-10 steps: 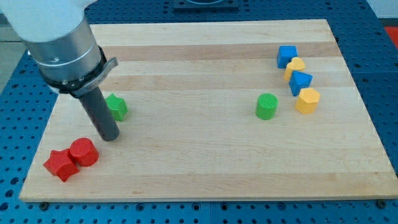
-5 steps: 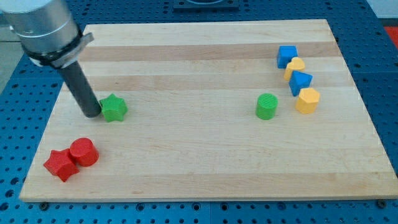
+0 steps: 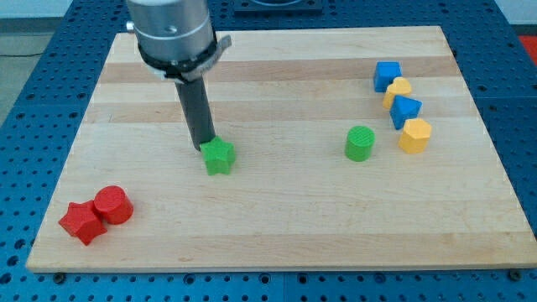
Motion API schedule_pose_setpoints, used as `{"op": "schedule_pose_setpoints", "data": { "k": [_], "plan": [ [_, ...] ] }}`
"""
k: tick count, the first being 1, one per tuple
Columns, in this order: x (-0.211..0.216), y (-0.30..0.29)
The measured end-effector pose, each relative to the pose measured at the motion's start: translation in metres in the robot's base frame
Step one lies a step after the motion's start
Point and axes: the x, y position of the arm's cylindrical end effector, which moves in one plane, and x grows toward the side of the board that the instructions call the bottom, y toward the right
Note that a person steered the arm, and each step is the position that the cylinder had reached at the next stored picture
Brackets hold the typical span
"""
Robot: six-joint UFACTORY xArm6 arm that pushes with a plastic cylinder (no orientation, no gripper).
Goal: Place the green star towards the bottom centre of the board
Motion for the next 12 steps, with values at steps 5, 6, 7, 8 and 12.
{"op": "schedule_pose_setpoints", "data": {
  "k": [5,6,7,8,12],
  "plan": [
    [0.04,0.07],
    [0.056,0.069],
    [0.066,0.068],
    [0.074,0.068],
    [0.04,0.1]
  ]
}}
